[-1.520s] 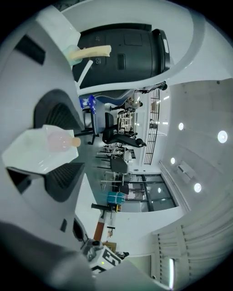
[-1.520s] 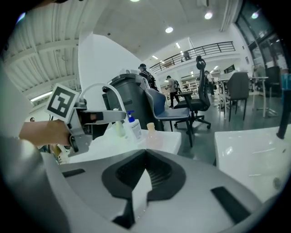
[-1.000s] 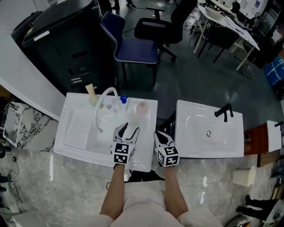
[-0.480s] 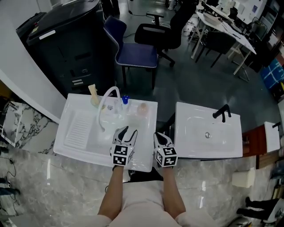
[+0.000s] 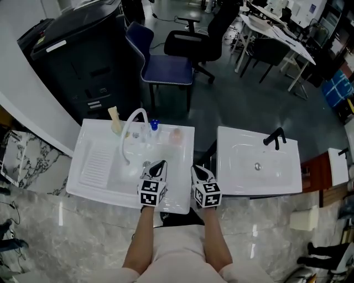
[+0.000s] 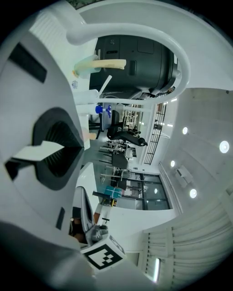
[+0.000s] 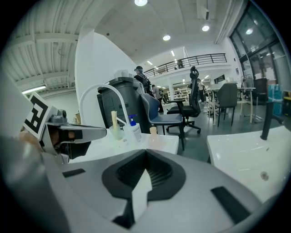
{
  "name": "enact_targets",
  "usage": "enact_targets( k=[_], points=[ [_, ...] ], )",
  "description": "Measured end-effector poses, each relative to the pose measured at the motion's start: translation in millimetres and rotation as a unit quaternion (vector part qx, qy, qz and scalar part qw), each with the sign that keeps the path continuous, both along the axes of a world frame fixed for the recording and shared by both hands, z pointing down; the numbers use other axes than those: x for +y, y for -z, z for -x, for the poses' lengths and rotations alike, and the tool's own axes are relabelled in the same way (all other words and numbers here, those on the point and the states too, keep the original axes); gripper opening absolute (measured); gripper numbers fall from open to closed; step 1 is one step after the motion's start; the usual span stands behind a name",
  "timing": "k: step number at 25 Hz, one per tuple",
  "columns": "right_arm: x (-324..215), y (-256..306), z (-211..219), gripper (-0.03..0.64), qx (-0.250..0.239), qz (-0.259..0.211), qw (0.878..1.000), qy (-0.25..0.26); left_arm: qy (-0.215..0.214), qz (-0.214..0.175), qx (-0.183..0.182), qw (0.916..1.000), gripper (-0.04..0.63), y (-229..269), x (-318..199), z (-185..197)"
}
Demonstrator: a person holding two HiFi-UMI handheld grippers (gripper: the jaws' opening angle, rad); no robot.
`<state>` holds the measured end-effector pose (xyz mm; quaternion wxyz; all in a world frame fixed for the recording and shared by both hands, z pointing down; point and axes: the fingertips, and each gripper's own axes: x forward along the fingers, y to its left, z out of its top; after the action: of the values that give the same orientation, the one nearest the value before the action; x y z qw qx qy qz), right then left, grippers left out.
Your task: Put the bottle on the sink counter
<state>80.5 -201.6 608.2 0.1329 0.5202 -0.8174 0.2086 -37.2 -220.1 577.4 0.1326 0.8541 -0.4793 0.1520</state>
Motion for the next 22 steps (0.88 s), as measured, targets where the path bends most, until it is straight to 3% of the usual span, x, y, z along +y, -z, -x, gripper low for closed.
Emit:
enact_targets(
  k=[22],
  points=[
    [-3.3,2.2,6.5,0.005,0.011,-0.004,1.0,0.01,0.003,-0.006,0.005,1.0,0.006,0.3,-0.4,8.9]
  ],
)
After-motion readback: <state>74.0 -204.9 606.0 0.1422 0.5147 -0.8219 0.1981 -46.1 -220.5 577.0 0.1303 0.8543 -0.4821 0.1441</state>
